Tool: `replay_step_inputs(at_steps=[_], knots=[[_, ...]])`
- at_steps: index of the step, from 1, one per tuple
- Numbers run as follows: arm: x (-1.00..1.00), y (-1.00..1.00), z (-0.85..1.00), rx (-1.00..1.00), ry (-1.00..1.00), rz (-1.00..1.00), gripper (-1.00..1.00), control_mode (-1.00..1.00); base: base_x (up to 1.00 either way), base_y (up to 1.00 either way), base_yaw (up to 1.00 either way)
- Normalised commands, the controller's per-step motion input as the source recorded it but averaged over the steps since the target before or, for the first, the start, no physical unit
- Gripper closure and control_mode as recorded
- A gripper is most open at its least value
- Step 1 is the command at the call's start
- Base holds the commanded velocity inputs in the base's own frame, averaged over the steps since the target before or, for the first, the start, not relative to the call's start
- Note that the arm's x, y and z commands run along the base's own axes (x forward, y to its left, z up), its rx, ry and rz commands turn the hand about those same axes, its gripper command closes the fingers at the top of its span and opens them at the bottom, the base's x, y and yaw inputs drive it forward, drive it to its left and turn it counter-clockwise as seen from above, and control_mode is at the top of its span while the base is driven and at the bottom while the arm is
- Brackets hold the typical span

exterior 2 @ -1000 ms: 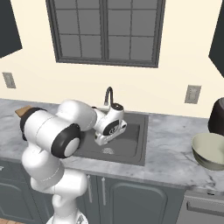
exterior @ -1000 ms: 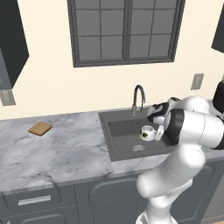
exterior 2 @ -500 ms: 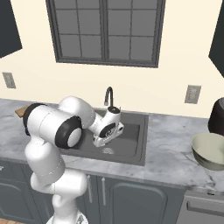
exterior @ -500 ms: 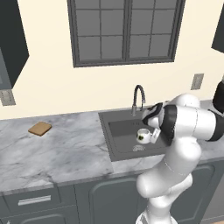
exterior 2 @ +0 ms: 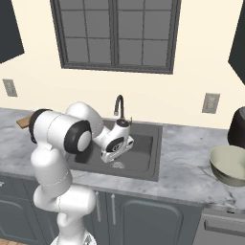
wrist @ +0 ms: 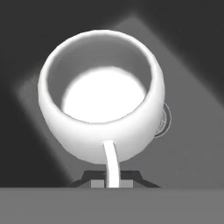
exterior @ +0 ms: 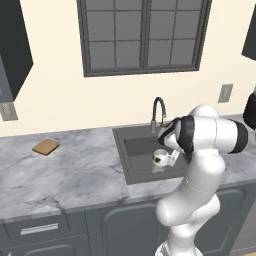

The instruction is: Pick the mug and place it in the sink. Pick the bowl and place it in the open cabinet and then close the cabinet.

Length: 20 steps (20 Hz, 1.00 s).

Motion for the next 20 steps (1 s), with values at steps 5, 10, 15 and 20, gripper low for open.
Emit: replay_step_inputs(at_steps=[5, 10, 15, 20], knots=[[0.22, 0.02, -0.13, 0.00, 0.00, 0.00, 1.00, -1.00, 0.00, 0.00, 0.00], [0.27, 0.02, -0.14, 0.00, 0.00, 0.00, 1.00, -1.00, 0.00, 0.00, 0.00], [0.24, 0.02, -0.21, 0.00, 0.00, 0.00, 1.00, -1.00, 0.00, 0.00, 0.00], [0.22, 0.01, -0.25, 0.00, 0.00, 0.00, 1.00, -1.00, 0.00, 0.00, 0.00]])
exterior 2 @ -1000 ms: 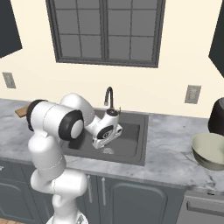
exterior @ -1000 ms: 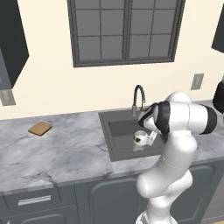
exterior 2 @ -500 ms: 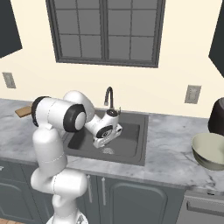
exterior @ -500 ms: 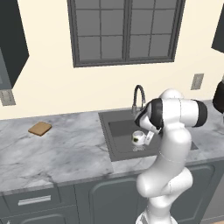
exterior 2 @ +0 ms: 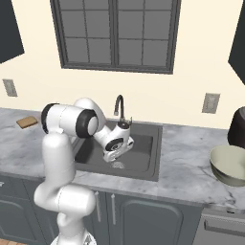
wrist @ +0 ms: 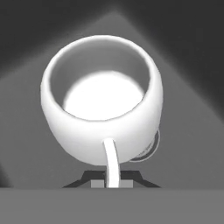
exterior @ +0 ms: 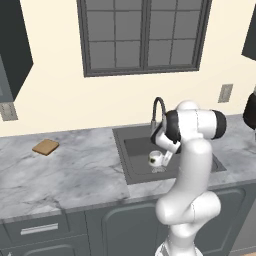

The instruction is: Pick the mug and place it in the sink. Pick the bowl and place it in the open cabinet and then close the cabinet.

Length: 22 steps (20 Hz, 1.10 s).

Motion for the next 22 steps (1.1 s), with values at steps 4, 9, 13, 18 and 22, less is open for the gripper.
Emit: replay_step_inputs(at_steps=[4, 9, 13, 18, 22], knots=[[0.22, 0.02, -0.26, 0.01, 0.00, 0.00, 1.00, -1.00, 0.00, 0.00, 0.00], [0.27, 0.03, -0.27, 0.02, 0.00, 0.00, 1.00, -1.00, 0.00, 0.00, 0.00], [0.32, 0.06, -0.21, 0.02, 0.00, 0.00, 1.00, -1.00, 0.00, 0.00, 0.00], [0.32, 0.06, -0.23, 0.03, 0.00, 0.00, 1.00, -1.00, 0.00, 0.00, 0.00], [0.30, 0.05, -0.25, 0.03, 0.00, 0.00, 1.00, -1.00, 0.00, 0.00, 0.00]])
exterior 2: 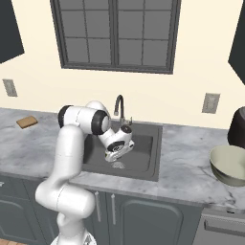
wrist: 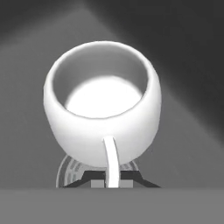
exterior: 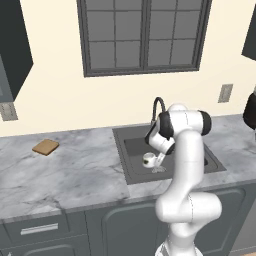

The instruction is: Pick the mug and place it in the sink. Pick the bowl and place it in the open cabinet and then close the cabinet.

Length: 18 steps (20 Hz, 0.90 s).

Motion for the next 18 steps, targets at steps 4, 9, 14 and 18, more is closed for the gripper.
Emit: replay_step_inputs(at_steps=[4, 9, 14, 18], knots=[[0.29, 0.04, -0.29, 0.03, 0.00, 0.00, 1.00, -1.00, 0.00, 0.00, 0.00], [0.28, 0.05, -0.26, 0.02, 0.00, 0.00, 1.00, -1.00, 0.00, 0.00, 0.00], [0.30, 0.08, -0.24, 0.00, 0.00, 0.00, 1.00, -1.00, 0.00, 0.00, 0.00], [0.28, 0.17, -0.14, 0.00, 0.00, 0.00, -1.00, -1.00, 0.00, 0.00, 0.00]])
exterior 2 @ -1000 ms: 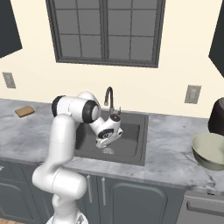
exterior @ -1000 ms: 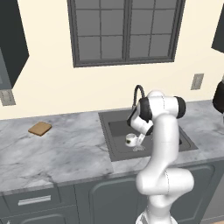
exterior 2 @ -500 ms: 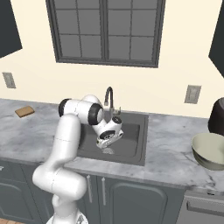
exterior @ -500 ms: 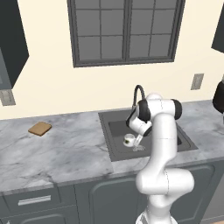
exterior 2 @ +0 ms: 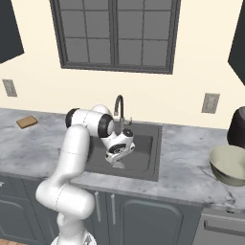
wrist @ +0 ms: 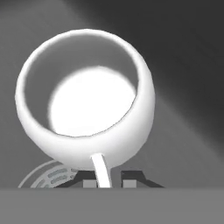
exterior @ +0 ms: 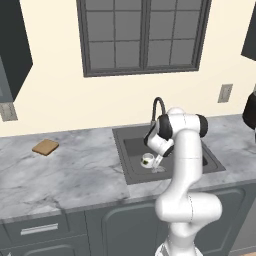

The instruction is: Pick the mug and place it in the sink. Pick the bowl and place it in the open cabinet and then close the cabinet.

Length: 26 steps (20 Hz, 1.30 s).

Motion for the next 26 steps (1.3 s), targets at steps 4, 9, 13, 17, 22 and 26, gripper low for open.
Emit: replay_step_inputs(at_steps=[4, 9, 13, 17, 22, 26], knots=[[0.04, 0.01, 0.27, 0.00, 0.11, 0.00, -1.00, -1.00, 0.00, 0.00, 0.00], [-0.04, -0.01, 0.42, 0.00, 0.10, 0.00, -1.00, -1.00, 0.00, 0.00, 0.00], [-0.17, -0.01, 0.79, 0.00, 0.11, 0.00, -1.00, -1.00, 0.00, 0.00, 0.00], [-0.36, -0.21, 0.66, 0.00, 0.05, -0.01, -1.00, -1.00, 0.00, 0.00, 0.00], [-0.50, -0.43, 0.74, 0.00, 0.02, -0.06, -1.00, -1.00, 0.00, 0.00, 0.00], [-0.55, -0.23, 0.99, -0.03, 0.13, -0.02, -1.00, -1.00, 0.00, 0.00, 0.00]])
